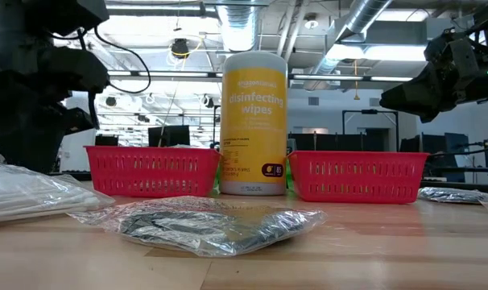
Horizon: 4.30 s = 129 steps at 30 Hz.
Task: Pick & Place Travel size toiletries
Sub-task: Put the left nail cutter into the left red basket
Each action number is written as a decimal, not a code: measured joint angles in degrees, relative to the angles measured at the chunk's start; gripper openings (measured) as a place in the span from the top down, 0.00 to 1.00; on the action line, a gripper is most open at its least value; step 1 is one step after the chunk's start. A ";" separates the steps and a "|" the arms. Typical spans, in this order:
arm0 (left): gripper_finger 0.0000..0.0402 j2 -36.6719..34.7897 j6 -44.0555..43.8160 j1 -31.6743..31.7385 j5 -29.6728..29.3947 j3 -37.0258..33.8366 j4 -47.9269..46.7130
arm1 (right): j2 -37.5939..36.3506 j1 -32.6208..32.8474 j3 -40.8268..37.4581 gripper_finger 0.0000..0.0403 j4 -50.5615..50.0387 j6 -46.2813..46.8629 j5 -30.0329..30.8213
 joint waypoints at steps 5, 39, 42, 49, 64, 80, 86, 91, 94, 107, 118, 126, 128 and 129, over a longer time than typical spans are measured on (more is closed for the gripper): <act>0.64 1.26 1.37 0.00 -2.16 0.00 0.02 | 0.00 0.00 0.02 0.73 0.00 0.00 0.00; 0.64 8.83 3.00 -1.01 -5.32 0.24 -0.52 | 0.00 0.00 0.01 0.73 -0.01 -0.02 0.00; 0.64 9.92 2.98 -1.01 -5.78 0.28 -0.85 | 0.00 0.00 0.00 0.73 0.00 -0.01 0.00; 0.76 10.04 2.82 -1.01 -6.55 0.17 -0.89 | 0.00 0.00 0.01 0.73 0.00 -0.02 0.00; 0.91 4.49 -2.20 -0.96 -7.49 -0.41 -2.36 | 0.00 -0.01 0.02 0.73 0.00 -0.04 0.00; 0.90 -9.77 -13.70 -0.96 -11.09 -0.15 -6.16 | 0.00 0.00 0.00 0.73 -0.01 -0.17 0.00; 0.89 -13.94 -17.17 -0.96 -13.90 -0.13 -4.55 | 0.00 0.00 0.00 0.73 0.00 -0.02 0.00; 0.89 -15.68 -15.86 -0.96 -17.43 -0.09 3.03 | 0.00 0.00 0.01 0.73 0.00 -0.02 0.01; 0.89 -15.66 -12.44 -0.96 -20.06 -0.09 8.41 | 0.00 -0.02 0.02 0.73 0.00 -0.02 0.00; 0.89 -8.72 -0.91 -0.06 -29.73 -0.02 25.81 | 0.00 -0.02 0.02 0.73 -0.01 -0.02 0.00; 0.89 2.15 -1.04 4.08 -30.35 0.02 31.39 | 0.00 0.00 0.02 0.73 0.00 -0.02 0.02; 0.88 4.82 -1.04 4.55 -30.37 0.02 33.61 | 0.00 -0.02 0.00 0.73 0.00 -0.15 0.02; 0.88 4.82 -1.06 4.55 -30.37 0.02 33.70 | 0.00 -0.04 0.01 0.73 0.00 -0.16 0.02; 0.88 4.82 -1.06 4.55 -30.37 0.02 33.75 | 0.00 -0.04 0.00 0.73 0.00 -0.16 0.02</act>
